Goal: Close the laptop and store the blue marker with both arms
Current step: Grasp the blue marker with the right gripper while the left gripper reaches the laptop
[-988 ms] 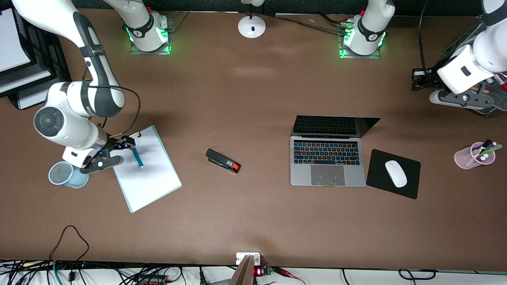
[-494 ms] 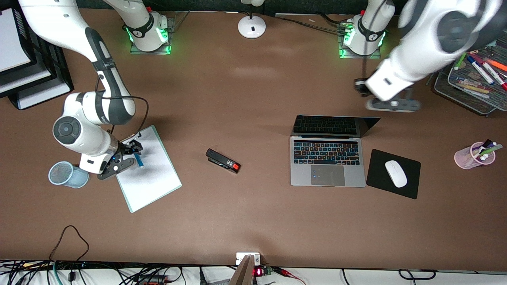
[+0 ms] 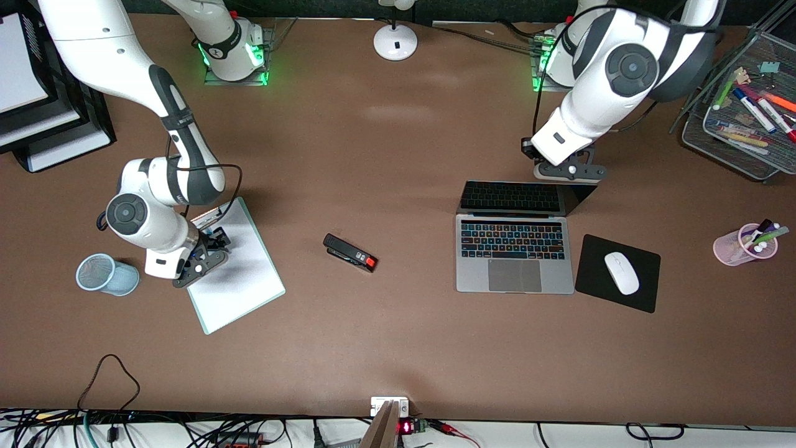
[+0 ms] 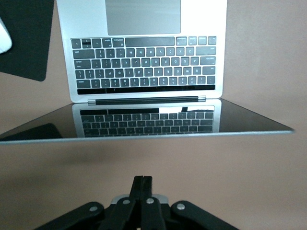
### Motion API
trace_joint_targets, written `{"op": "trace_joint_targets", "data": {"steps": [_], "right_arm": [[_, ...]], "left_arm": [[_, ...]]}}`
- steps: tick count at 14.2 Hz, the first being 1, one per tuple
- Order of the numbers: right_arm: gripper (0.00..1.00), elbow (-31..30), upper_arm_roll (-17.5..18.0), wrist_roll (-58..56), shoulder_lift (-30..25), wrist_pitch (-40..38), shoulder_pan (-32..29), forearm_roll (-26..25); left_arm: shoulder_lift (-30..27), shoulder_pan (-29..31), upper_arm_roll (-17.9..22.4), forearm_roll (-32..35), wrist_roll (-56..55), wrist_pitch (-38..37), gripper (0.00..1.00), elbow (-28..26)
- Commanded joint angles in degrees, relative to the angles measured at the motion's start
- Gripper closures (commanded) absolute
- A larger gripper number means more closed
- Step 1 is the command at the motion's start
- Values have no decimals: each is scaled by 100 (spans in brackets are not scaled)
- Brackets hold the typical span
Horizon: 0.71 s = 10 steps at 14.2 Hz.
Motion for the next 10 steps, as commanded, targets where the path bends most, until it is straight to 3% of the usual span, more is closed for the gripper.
{"op": "trace_joint_targets", "data": {"steps": [1,10], "right_arm": [[40,104,48,-152,78,34,2,89],[47,104,57,-231,245,139,-60,97]], "left_arm": [[-209,91,-95,-78,4,560,100,-486],[2,108,-86,-16,75,1422,100,-600]]}}
